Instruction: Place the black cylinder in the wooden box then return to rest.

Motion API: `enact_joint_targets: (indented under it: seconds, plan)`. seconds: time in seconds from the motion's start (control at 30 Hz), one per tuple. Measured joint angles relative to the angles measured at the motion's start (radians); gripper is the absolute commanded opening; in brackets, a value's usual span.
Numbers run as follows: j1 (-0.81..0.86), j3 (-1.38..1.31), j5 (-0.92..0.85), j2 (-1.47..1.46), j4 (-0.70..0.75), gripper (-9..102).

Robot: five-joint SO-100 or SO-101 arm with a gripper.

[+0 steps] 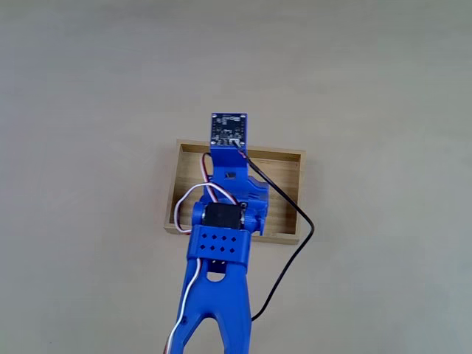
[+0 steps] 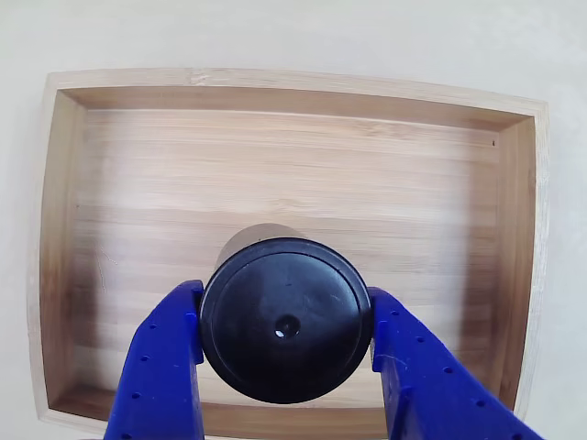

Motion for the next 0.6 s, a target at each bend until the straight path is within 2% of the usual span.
enact_joint_targets:
  seconds: [0.6]
  plan:
    - [0.012,0.000,0.000,0.054,-0.012,20]
